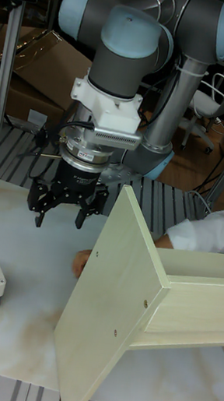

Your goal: Put the object on the shelf

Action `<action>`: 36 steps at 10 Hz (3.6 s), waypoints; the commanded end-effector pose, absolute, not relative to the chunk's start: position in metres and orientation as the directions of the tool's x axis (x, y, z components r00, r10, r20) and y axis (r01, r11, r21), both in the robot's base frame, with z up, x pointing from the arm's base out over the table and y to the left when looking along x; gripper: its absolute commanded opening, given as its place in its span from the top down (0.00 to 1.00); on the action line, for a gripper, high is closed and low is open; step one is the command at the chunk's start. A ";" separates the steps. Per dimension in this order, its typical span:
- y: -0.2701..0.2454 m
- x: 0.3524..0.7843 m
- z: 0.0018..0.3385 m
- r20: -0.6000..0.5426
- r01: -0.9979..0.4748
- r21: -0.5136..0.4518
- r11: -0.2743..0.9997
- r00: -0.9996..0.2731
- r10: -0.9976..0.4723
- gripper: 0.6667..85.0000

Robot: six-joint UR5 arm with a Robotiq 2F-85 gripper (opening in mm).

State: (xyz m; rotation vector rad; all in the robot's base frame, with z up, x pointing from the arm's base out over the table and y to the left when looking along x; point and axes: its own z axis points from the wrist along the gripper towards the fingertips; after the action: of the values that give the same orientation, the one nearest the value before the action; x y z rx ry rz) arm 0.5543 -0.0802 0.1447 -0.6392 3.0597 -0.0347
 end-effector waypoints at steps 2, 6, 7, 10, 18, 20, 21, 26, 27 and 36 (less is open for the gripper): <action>-0.115 0.596 0.133 -0.033 -0.508 -0.058 0.860 -0.860 -0.510 0.07; -0.122 0.599 0.131 -0.037 -0.478 -0.073 0.875 -0.876 -0.482 0.09; -0.121 0.601 0.131 -0.047 -0.474 -0.071 0.878 -0.877 -0.478 0.09; -0.133 0.629 0.116 -0.057 -0.537 -0.095 0.838 -0.837 -0.544 0.08; -0.150 0.645 0.112 -0.087 -0.596 -0.158 0.787 -0.786 -0.613 0.05; -0.154 0.628 0.107 -0.110 -0.593 -0.128 0.795 -0.788 -0.605 0.02; -0.160 0.613 0.106 -0.112 -0.585 -0.104 0.804 -0.796 -0.594 0.01; -0.169 0.595 0.108 -0.099 -0.519 -0.081 0.851 -0.845 -0.525 0.01; -0.171 0.604 0.099 -0.105 -0.523 -0.088 0.848 -0.842 -0.529 0.01; -0.142 0.575 0.085 -0.070 -0.358 0.042 0.933 -0.932 -0.354 0.00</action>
State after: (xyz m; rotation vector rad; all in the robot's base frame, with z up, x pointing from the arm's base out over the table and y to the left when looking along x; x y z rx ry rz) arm 0.5787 -0.1546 0.0832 -0.6554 3.0065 0.0536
